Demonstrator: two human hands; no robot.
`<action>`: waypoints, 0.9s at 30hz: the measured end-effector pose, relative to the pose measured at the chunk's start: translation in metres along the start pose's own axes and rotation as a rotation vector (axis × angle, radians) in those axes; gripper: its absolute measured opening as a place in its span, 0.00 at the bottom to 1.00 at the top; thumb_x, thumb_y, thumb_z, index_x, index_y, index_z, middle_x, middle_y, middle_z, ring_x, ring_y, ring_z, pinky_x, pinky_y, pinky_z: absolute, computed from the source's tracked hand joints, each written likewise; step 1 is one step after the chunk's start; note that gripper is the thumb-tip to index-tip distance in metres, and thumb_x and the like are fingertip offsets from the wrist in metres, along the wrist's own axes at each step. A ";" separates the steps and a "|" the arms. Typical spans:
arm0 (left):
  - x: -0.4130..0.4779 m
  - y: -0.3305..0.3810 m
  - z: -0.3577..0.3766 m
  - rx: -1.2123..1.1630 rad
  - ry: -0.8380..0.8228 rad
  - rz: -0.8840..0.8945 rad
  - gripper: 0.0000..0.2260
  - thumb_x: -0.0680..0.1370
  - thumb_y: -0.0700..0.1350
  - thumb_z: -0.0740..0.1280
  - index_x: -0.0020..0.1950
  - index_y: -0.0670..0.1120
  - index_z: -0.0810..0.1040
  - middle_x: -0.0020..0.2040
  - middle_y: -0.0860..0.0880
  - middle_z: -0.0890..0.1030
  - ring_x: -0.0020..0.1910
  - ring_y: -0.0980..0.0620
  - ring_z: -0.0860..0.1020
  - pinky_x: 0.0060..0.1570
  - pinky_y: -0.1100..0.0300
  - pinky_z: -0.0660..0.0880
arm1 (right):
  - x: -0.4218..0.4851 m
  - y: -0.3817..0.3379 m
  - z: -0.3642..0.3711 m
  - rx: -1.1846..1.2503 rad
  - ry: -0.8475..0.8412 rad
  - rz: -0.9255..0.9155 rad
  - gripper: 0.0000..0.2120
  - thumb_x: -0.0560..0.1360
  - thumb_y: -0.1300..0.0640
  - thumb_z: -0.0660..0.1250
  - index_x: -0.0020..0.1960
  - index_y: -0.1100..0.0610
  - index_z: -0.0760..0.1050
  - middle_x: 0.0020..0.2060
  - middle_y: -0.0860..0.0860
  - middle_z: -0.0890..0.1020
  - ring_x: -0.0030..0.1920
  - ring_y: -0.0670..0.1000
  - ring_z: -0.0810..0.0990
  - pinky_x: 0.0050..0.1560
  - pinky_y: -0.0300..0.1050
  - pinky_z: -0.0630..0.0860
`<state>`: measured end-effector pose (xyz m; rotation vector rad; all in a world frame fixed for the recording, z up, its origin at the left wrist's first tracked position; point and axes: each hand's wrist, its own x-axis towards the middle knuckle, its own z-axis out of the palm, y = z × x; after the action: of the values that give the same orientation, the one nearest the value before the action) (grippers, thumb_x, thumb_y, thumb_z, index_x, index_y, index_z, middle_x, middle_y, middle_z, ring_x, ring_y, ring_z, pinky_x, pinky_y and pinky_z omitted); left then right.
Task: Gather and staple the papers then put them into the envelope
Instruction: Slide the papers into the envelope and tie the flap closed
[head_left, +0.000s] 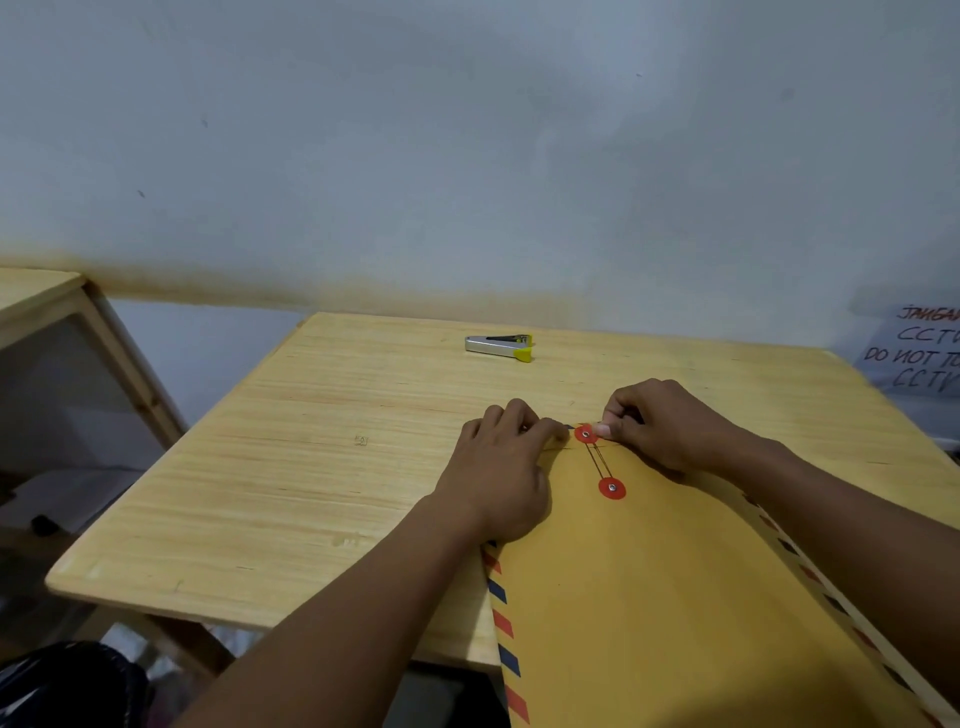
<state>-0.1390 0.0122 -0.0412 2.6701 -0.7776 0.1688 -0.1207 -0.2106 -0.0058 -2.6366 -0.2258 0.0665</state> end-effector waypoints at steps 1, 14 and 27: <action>0.000 0.000 0.000 -0.001 0.007 -0.002 0.24 0.76 0.46 0.60 0.72 0.58 0.67 0.62 0.52 0.67 0.62 0.51 0.65 0.67 0.53 0.63 | -0.006 0.001 0.001 0.011 0.011 -0.004 0.06 0.77 0.50 0.69 0.45 0.51 0.80 0.41 0.46 0.82 0.43 0.46 0.79 0.40 0.42 0.73; -0.010 0.013 -0.005 0.026 0.057 -0.059 0.18 0.81 0.48 0.60 0.71 0.53 0.73 0.66 0.52 0.74 0.61 0.50 0.74 0.58 0.55 0.74 | -0.071 0.023 -0.011 -0.146 0.243 0.202 0.05 0.74 0.45 0.71 0.46 0.45 0.77 0.50 0.48 0.72 0.56 0.51 0.71 0.52 0.47 0.72; -0.015 0.026 -0.006 0.140 0.129 -0.090 0.18 0.81 0.44 0.58 0.67 0.53 0.79 0.66 0.53 0.80 0.66 0.51 0.75 0.66 0.53 0.68 | -0.089 0.018 -0.030 0.299 0.180 0.495 0.05 0.74 0.65 0.68 0.44 0.56 0.78 0.43 0.56 0.80 0.36 0.52 0.75 0.33 0.42 0.68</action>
<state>-0.1663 0.0011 -0.0311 2.7852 -0.6259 0.3811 -0.2033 -0.2553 0.0126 -2.3217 0.4649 0.0245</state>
